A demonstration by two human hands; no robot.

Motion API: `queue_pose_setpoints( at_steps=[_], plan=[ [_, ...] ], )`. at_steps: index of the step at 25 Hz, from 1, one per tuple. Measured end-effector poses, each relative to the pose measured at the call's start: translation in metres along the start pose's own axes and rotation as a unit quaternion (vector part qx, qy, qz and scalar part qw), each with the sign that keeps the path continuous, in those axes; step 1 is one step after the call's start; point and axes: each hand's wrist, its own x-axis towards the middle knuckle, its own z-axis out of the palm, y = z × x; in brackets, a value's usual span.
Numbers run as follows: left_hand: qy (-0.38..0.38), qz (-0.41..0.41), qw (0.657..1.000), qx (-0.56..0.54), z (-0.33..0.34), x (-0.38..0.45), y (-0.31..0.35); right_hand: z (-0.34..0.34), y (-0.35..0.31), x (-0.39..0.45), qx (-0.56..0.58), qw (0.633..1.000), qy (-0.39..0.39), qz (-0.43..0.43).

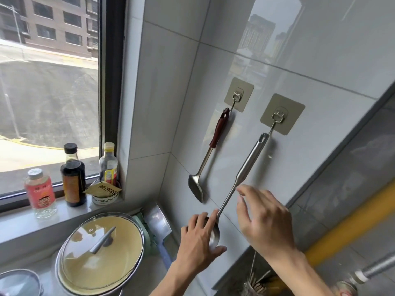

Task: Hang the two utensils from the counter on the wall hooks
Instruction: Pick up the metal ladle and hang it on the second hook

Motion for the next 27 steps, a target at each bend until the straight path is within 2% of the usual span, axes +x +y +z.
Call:
queue_pose_setpoints(
  at_steps=[1,2,4,6,11,17,22,27],
  plan=[
    [0.003,0.0,1.0,-0.004,0.003,0.003,0.0,0.008,0.003,-0.003,-0.059,0.991,-0.027,-0.116],
    [0.005,0.001,1.0,-0.009,0.006,0.006,0.0,0.017,0.006,-0.003,-0.107,0.973,-0.067,-0.191],
    [0.003,0.001,1.0,-0.014,0.012,0.011,0.0,0.033,0.017,-0.003,-0.193,0.941,-0.141,-0.24],
    [-0.01,-0.013,1.0,-0.022,0.014,0.015,-0.001,0.042,0.029,-0.003,-0.253,0.918,-0.181,-0.247],
    [-0.024,-0.022,0.997,-0.076,0.003,0.017,-0.013,0.054,0.044,-0.006,-0.309,0.899,-0.195,-0.24],
    [0.062,-0.04,0.991,-0.115,-0.035,0.053,-0.018,0.061,0.044,-0.012,-0.319,0.895,-0.193,-0.246],
    [0.027,-0.046,0.992,-0.117,-0.046,0.075,-0.015,0.062,0.045,-0.011,-0.324,0.891,-0.198,-0.251],
    [0.027,-0.04,0.991,-0.124,-0.047,0.075,-0.017,0.063,0.047,-0.012,-0.322,0.889,-0.201,-0.255]
  ],
)
